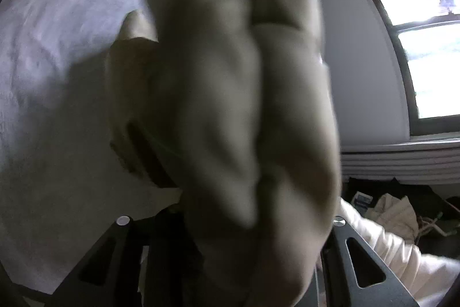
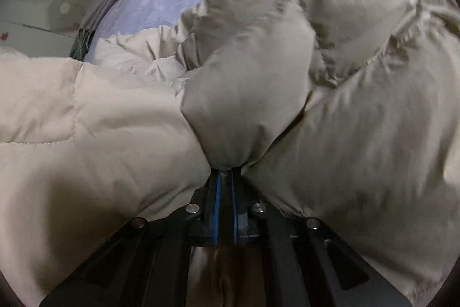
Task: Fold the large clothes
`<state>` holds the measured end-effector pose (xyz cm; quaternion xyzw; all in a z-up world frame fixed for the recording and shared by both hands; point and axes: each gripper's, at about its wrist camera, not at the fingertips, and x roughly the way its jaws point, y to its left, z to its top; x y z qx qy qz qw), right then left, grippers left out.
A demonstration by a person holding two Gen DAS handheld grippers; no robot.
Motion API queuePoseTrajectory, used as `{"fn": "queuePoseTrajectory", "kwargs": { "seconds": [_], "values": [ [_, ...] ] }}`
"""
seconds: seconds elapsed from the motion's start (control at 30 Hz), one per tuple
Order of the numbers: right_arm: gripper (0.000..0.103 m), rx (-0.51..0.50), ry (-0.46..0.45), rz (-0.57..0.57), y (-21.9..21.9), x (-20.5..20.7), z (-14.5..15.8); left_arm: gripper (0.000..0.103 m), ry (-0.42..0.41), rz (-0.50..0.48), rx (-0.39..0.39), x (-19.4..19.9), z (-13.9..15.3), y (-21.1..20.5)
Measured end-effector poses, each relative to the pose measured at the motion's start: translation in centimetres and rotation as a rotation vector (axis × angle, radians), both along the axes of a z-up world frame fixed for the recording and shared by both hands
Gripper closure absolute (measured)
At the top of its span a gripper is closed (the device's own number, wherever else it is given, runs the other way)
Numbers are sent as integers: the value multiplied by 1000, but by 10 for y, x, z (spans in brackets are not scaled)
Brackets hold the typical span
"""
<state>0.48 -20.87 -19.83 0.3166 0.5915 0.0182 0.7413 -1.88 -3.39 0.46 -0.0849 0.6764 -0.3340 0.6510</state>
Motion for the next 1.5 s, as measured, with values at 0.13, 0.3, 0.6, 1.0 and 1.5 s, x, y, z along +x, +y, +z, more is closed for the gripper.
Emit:
{"fn": "queuePoseTrajectory", "kwargs": {
  "seconds": [0.13,0.3,0.6,1.0,1.5],
  "values": [
    [98,84,4,-11,-16,-6,6,56,19,-25,-25,-1,8,-45],
    [94,130,-63,-86,-56,-58,38,36,53,-104,-75,-6,7,-94],
    [94,164,-98,-282,-112,-155,45,22,296,-245,-262,-19,-62,-189],
    [25,143,-288,-268,-115,-234,127,22,53,-304,-88,-44,-77,-279],
    [89,-224,-154,-168,-81,-163,115,22,-527,-4,187,13,-36,-131]
  ]
}}
